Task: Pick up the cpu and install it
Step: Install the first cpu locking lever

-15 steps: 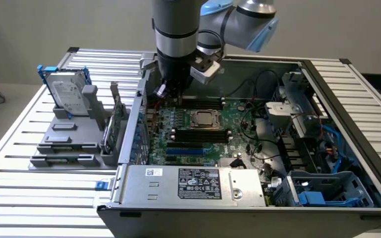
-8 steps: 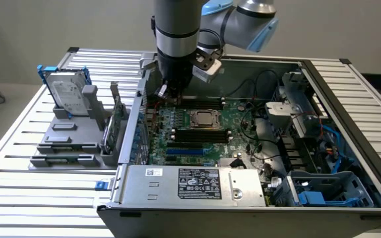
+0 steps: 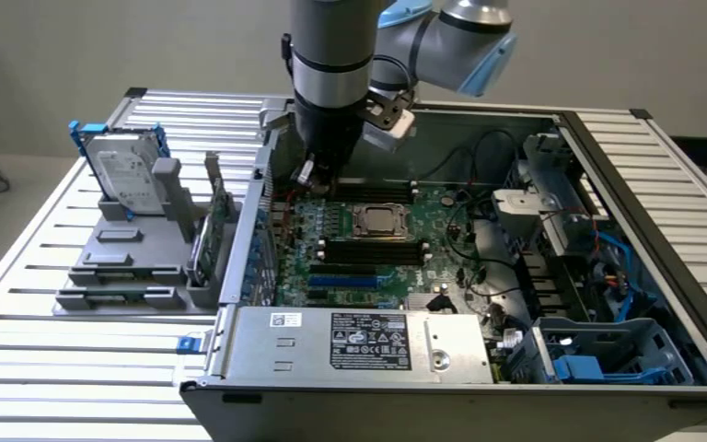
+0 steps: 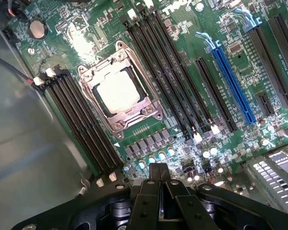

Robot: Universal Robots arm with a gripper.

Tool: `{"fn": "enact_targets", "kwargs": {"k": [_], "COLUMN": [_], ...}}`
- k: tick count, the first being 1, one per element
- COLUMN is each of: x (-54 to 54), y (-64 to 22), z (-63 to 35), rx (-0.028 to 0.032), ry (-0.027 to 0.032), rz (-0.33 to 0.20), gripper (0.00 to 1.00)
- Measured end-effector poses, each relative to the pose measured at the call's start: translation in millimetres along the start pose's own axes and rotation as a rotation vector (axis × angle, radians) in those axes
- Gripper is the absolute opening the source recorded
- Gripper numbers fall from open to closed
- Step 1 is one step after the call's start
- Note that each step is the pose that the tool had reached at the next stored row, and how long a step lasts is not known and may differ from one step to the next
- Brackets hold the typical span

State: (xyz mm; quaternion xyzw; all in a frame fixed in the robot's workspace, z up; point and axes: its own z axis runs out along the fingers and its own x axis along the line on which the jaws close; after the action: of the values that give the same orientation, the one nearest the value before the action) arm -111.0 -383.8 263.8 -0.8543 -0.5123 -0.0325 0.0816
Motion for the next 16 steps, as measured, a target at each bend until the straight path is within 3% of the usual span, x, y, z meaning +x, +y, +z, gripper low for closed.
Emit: {"fn": "enact_targets", "kwargs": {"k": [16], "x": [-1.5], "y": [1.1], "z": [10.6], "rx": [0.0288], "ry": [-0.0471], "rz": [-0.273], "gripper": [0.11]}}
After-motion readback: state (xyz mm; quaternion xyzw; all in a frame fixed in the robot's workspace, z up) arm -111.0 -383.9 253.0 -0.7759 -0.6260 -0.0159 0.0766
